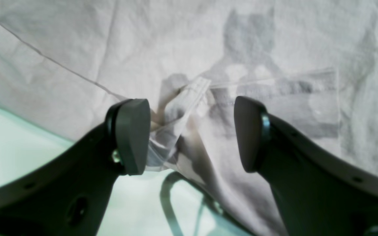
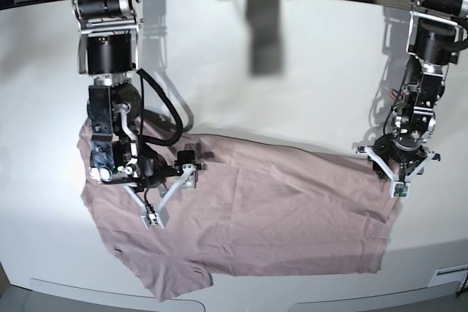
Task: Fold the T-shirt properly
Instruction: 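Lower the right gripper onto the folded edge and pinch the fabric, then grasp the folded edge with both grippers and pull it taut outward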
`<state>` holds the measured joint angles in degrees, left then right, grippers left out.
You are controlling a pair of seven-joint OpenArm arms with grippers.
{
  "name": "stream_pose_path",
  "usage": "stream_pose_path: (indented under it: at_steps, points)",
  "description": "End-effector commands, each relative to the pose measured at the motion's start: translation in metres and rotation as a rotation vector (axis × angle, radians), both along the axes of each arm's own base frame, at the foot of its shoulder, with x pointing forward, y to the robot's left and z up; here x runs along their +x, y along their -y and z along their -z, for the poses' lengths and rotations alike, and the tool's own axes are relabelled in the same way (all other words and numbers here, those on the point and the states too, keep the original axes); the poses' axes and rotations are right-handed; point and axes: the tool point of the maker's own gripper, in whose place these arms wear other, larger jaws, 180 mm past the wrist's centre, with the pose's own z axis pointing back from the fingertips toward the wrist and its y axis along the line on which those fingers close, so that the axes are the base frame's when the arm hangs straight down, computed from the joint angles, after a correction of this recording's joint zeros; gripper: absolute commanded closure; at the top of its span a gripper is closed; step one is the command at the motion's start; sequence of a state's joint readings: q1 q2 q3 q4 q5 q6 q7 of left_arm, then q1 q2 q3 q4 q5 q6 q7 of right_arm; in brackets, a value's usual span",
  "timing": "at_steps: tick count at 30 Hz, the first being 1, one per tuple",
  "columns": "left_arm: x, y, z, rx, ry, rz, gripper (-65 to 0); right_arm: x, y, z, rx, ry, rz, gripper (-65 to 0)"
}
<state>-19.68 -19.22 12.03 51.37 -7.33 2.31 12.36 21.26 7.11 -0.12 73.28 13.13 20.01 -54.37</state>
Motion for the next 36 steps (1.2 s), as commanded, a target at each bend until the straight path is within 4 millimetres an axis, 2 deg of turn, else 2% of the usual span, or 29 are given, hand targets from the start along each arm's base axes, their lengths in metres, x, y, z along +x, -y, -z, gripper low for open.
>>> stream_pose_path:
  at_steps: [1, 14, 18, 20, 22, 23, 31, 36]
  points:
    - [0.014, -0.006, -0.021, 0.015, 0.061, 0.004, -24.0, 0.016, 0.000, -0.020, 0.007, 0.063, 0.010, -40.2]
    - [0.014, -0.006, -0.021, 0.015, 0.061, 0.004, -24.0, 0.012, 0.000, 0.003, 0.035, 0.016, 0.026, -38.6]
    - [0.014, -0.006, -0.021, 0.015, 0.061, 0.004, -24.0, 0.011, 0.000, 0.005, 0.036, 0.011, 0.027, -24.9]
    - [0.014, -0.006, -0.021, 0.015, 0.061, 0.004, -24.0, 0.012, 0.000, 0.004, 0.037, 0.019, 0.029, -15.3]
    - [0.014, -0.006, -0.021, 0.015, 0.061, 0.004, -24.0, 0.013, 0.000, 0.003, 0.038, 0.025, 0.029, -2.3]
    - [0.014, -0.006, -0.021, 0.015, 0.061, 0.004, -24.0, 0.014, 0.000, 0.003, 0.040, 0.030, 0.030, 0.0]
    - [0.014, -0.006, -0.021, 0.015, 0.061, 0.004, -24.0, 0.025, -0.001, -0.008, 0.051, 0.094, 0.036, 0.0]
    - [0.014, -0.006, -0.021, 0.015, 0.062, 0.004, -24.0, 0.047, -0.001, -0.034, 0.050, 0.154, 0.034, 0.0]
